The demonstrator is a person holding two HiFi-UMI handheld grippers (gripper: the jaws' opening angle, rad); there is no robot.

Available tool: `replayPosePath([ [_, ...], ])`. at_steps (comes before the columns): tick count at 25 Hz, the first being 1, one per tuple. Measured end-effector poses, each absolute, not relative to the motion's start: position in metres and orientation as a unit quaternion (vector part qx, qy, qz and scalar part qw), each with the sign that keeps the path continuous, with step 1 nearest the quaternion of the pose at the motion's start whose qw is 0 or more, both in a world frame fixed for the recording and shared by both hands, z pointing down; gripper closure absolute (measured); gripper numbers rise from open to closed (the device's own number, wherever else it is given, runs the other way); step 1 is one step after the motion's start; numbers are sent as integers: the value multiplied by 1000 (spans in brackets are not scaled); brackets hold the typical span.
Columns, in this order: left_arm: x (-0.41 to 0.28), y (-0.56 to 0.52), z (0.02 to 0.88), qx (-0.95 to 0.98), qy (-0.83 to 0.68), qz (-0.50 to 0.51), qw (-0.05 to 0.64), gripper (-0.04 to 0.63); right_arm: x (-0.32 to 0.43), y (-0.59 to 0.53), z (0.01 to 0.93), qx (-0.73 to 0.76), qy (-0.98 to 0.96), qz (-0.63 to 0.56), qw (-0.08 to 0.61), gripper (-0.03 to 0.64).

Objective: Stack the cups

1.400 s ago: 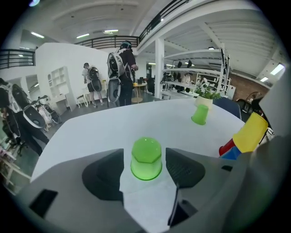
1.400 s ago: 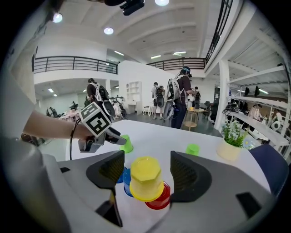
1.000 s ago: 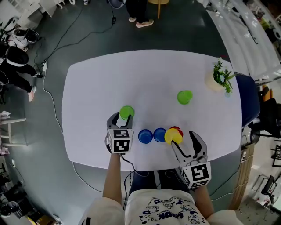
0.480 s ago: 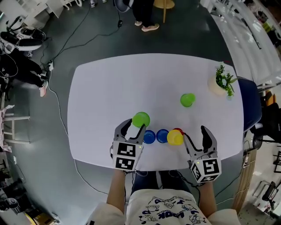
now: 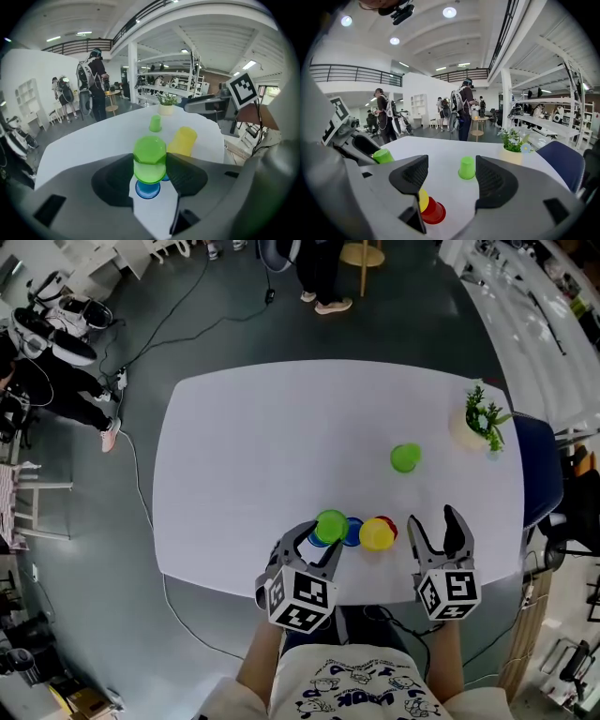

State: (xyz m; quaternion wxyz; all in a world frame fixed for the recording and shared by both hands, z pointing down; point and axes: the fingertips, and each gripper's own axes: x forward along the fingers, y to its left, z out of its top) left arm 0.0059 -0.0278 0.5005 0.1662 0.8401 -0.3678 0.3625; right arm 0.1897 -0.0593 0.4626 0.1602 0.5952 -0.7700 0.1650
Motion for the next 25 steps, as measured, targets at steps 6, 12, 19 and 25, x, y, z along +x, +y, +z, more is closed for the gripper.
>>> replayPosePath([
  [6,15,-14,506,844,-350,375,158,371,205,-75,473,610,-757,167,165,285],
  [12,25,-10,517,844,-337,386,161,370,218,-104,491,613,-751,166,180,285],
  [19,22,-9,520,844,-338,391,144,370,206,-133,508,595,-760,155,212,285],
  [25,24,-9,522,843,-342,389,143,368,203,-161,535,574,-764,144,256,282],
])
